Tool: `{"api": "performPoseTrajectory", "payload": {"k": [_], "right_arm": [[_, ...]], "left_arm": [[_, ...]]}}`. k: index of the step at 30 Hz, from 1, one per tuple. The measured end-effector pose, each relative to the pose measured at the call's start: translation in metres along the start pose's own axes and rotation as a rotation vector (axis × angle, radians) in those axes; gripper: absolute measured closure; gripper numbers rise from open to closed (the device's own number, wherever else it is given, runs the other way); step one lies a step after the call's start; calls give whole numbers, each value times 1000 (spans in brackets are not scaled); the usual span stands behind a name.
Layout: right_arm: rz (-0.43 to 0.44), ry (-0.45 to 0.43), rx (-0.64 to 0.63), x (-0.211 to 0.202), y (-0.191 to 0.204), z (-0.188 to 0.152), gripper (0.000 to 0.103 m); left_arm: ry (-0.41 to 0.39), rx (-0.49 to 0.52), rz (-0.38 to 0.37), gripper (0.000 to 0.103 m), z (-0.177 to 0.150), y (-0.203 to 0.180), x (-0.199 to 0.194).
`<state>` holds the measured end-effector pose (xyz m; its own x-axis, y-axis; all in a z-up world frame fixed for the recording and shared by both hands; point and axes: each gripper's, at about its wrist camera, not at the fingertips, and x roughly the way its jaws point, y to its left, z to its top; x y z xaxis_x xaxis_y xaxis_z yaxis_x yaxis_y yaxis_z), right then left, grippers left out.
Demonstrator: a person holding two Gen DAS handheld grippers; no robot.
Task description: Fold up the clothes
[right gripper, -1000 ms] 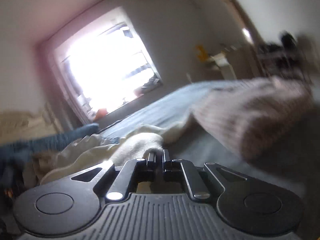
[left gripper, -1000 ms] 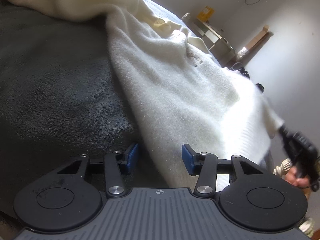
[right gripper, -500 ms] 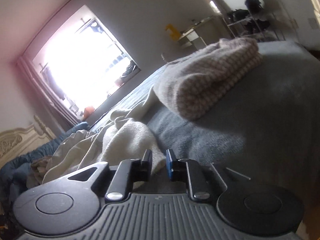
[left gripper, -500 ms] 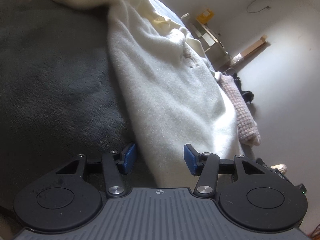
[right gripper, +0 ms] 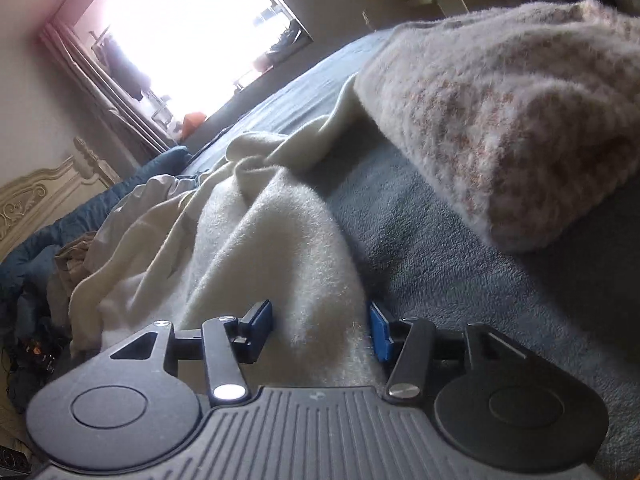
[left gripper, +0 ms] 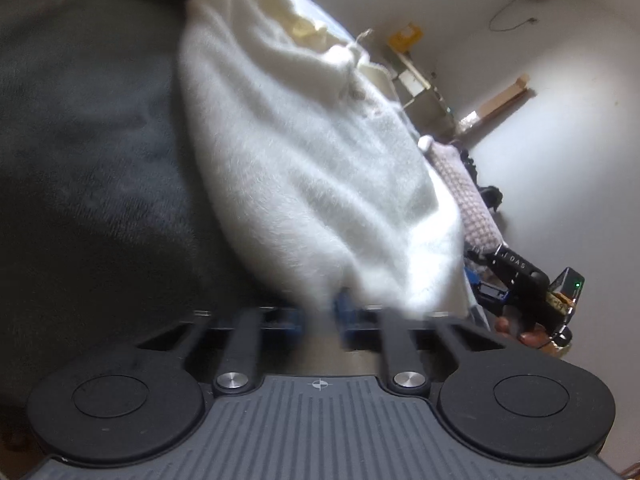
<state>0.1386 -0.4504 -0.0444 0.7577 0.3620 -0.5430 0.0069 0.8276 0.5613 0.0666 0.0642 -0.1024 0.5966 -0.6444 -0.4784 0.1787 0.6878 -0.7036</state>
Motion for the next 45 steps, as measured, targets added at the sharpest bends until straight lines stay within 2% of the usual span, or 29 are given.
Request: {"api": "performPoseTrajectory", "payload": {"k": [1, 4, 8, 11, 13, 15, 17, 18, 20, 22, 23, 25, 26, 28, 32, 39, 41, 45], "right_arm": [[17, 21, 6, -2, 5, 0, 91], [101, 31, 47, -20, 22, 1, 92], [267, -52, 58, -76, 63, 7, 92], [337, -67, 68, -110, 77, -2, 92], [364, -29, 119, -115, 69, -21, 92], [303, 54, 171, -97, 54, -52, 92], [211, 166, 253, -67, 29, -85, 92], [166, 188, 273, -59, 20, -94, 92], [167, 187, 298, -55, 9, -98, 91], [179, 173, 262, -65, 14, -86, 86], [173, 160, 234, -70, 18, -80, 83], [120, 111, 147, -84, 26, -68, 63], [96, 83, 118, -92, 29, -63, 59], [68, 35, 87, -100, 31, -50, 56], [80, -19, 137, -93, 27, -23, 48], [31, -84, 187, -16, 33, 52, 45], [-19, -97, 161, 14, 38, 76, 40], [-122, -65, 253, 80, 20, 112, 37]], "left_arm": [[-35, 6, -20, 92, 3, -2, -5], [-146, -3, -110, 93, 22, -9, -30], [-268, -50, -199, 94, 60, -9, -91], [-313, -58, -218, 94, 69, 1, -135], [-287, -61, -179, 94, 60, 11, -144], [-235, -59, -114, 94, 47, 24, -141], [-142, -61, -21, 94, 29, 39, -121], [-94, -65, 12, 94, 22, 47, -111], [-20, -60, 73, 93, 11, 59, -95], [-20, -17, 101, 90, 9, 59, -92], [-21, -6, 90, 89, 10, 58, -94], [-32, 3, 67, 78, 14, 56, -101], [-38, 6, 61, 68, 17, 56, -105], [-63, 6, 68, 64, 21, 56, -113], [-120, 0, 84, 55, 25, 59, -125], [-184, 38, 116, 53, 48, 50, -101], [-183, 58, 142, 53, 53, 49, -88], [-186, 63, 164, 53, 58, 56, -74]]}}
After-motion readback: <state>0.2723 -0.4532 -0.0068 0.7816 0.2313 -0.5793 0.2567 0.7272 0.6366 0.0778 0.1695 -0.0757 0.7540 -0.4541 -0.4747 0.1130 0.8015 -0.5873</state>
